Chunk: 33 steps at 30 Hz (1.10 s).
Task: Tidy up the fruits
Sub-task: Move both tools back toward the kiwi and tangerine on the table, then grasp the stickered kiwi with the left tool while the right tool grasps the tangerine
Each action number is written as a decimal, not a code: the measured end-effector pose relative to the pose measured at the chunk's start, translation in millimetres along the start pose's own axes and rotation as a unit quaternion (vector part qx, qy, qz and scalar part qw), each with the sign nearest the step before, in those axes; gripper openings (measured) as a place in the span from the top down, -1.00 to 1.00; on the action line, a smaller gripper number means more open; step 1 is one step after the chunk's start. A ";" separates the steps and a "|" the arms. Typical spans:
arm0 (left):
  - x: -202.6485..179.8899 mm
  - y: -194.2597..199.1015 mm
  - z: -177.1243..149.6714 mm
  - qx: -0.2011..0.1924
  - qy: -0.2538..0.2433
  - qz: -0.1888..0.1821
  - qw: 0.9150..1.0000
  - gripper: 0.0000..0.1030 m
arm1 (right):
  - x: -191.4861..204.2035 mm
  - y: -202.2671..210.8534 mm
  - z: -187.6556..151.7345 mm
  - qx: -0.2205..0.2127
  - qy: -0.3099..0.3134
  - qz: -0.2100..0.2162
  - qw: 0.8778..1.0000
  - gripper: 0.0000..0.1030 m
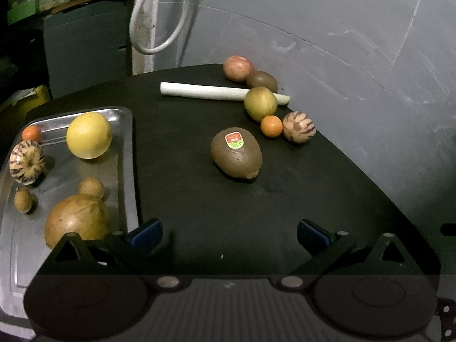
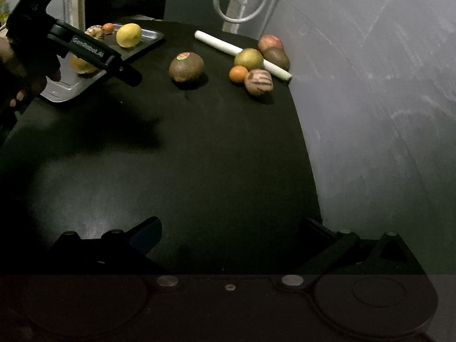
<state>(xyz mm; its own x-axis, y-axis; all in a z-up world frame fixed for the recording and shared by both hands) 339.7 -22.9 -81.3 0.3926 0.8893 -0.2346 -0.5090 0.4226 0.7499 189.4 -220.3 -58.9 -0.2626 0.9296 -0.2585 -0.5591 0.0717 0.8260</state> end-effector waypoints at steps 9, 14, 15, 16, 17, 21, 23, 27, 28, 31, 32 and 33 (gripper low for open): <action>-0.4 -0.1 16.6 -0.021 0.030 0.004 0.999 -0.99 | -0.2 -7.6 34.1 -0.036 0.076 0.012 0.996 -0.99; 2.4 -5.5 37.3 -0.025 0.044 0.006 0.999 -0.99 | 0.9 -18.7 74.2 -0.064 0.146 0.006 0.987 -0.99; 4.0 -7.4 41.8 -0.023 0.050 0.005 0.998 -0.99 | 0.6 -21.2 82.2 -0.068 0.161 0.004 0.985 -0.99; 5.6 -9.5 45.0 -0.022 0.056 0.004 0.998 -0.99 | 0.7 -24.3 91.4 -0.073 0.178 0.002 0.981 -0.99; 7.6 -11.5 47.9 -0.021 0.061 0.002 0.998 -0.99 | 0.9 -28.2 101.2 -0.077 0.197 -0.001 0.977 -0.99; 16.9 -22.2 56.1 -0.015 0.082 -0.005 0.997 -0.99 | 1.8 -48.3 139.0 -0.088 0.271 -0.003 0.958 -0.96; 22.5 -28.3 57.7 -0.012 0.088 -0.007 0.996 -0.99 | 0.6 -62.9 155.7 -0.085 0.298 0.002 0.951 -0.89; 33.8 -39.6 58.1 0.000 0.104 -0.009 0.994 -0.99 | -1.4 -92.6 182.3 -0.072 0.335 0.014 0.939 -0.72; 37.0 -42.0 58.5 0.003 0.111 -0.013 0.994 -0.99 | -1.2 -99.0 186.9 -0.068 0.344 0.017 0.936 -0.68; 43.0 -48.1 60.4 0.007 0.130 -0.028 0.991 -0.98 | 0.0 -117.9 198.1 -0.050 0.370 0.029 0.927 -0.59; 44.4 -50.4 61.0 0.008 0.135 -0.032 0.990 -0.98 | 1.1 -122.2 199.1 -0.044 0.376 0.032 0.925 -0.56; 45.6 -52.7 61.6 0.009 0.139 -0.035 0.990 -0.98 | 2.5 -126.5 200.3 -0.038 0.380 0.036 0.924 -0.49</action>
<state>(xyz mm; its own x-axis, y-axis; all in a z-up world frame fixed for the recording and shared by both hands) 431.6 -15.5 -93.4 0.1998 0.8730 -0.4449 -0.4740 0.4835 0.7359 417.0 -154.7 -63.6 -0.7607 0.4073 -0.5054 -0.5652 -0.0327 0.8243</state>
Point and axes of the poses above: each gripper's, at about its wrist camera, not at the fingertips, and y roughly against the way its jaws point, x to its left, z to its top, the point moved 3 cm from there along -y, roughly the way its jaws point, and after that the axes turned 3 degrees about -z, right-handed, at the moved point
